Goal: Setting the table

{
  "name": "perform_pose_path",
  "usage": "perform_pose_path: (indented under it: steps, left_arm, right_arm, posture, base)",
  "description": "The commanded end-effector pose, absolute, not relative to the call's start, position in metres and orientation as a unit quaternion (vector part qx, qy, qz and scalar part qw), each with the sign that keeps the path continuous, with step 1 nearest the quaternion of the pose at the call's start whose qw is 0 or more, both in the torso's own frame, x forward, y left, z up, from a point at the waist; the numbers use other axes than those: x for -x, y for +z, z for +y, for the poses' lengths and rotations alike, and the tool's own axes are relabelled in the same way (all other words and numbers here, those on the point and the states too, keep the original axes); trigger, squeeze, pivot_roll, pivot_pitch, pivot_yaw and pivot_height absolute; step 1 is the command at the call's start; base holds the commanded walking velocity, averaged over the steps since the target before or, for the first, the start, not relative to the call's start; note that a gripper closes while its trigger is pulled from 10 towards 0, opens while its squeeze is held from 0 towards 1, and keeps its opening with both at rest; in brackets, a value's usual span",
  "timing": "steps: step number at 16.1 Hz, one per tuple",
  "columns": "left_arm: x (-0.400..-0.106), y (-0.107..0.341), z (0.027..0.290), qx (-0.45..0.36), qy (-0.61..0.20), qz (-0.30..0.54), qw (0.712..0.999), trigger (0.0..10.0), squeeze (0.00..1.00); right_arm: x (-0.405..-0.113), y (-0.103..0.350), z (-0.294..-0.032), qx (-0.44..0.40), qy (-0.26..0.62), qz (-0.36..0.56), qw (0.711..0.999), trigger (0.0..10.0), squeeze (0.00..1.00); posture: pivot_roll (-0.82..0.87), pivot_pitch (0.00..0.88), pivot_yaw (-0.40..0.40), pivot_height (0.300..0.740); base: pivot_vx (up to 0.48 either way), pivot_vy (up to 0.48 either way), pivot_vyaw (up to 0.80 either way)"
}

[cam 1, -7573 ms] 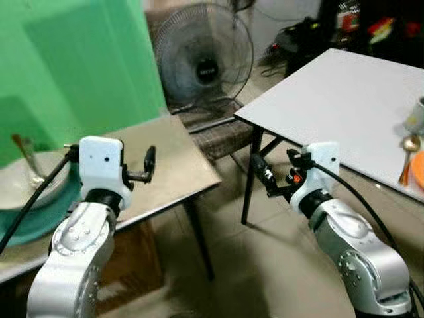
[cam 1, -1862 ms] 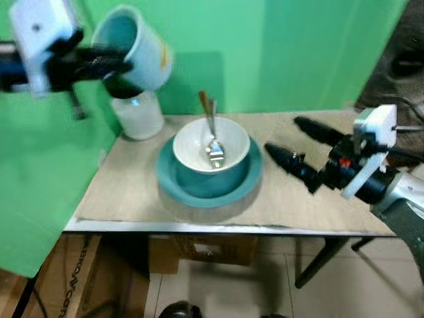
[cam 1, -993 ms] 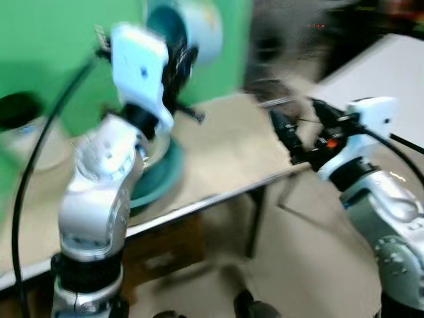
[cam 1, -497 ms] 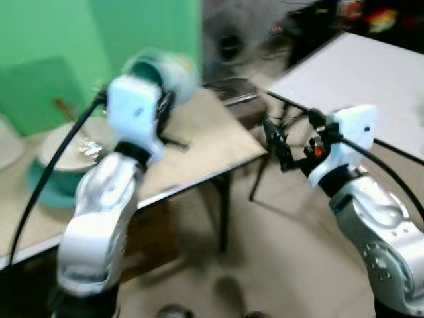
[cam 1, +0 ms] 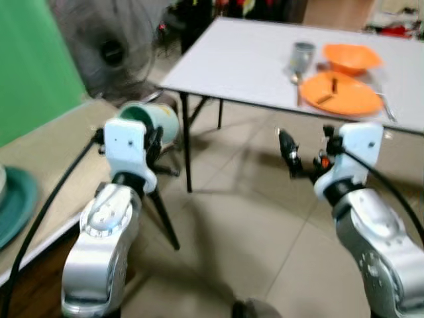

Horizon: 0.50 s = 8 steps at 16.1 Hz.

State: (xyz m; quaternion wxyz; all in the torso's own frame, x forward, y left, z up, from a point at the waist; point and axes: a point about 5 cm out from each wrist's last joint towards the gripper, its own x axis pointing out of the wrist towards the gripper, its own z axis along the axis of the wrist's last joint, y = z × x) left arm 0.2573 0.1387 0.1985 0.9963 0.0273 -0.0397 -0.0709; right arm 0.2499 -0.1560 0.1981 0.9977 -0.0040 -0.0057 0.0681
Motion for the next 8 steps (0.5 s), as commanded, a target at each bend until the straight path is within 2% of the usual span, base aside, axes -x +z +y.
perform_pose_path:
  steps: [1,8]
  left_arm:
    - [-0.2574,0.2003,0.1373,-0.035,-0.069,-0.046,0.996,10.0,0.00]
    - [-0.2587,0.1987,0.1356,-0.035,-0.067,-0.047,0.996,10.0,0.00]
  right_arm:
    - [-0.2499,0.1974,-0.1557,0.004,0.068,-0.003,0.998,10.0,0.00]
    - [-0.2530,0.1920,-0.1585,0.025,0.057,0.003,0.998,10.0,0.00]
  posture:
    - [-0.12,0.070,0.056,0.740]
    - [-0.12,0.068,0.051,0.740]
  base:
    - [0.000,-0.480,-0.59]
    - [0.000,-0.480,0.00]
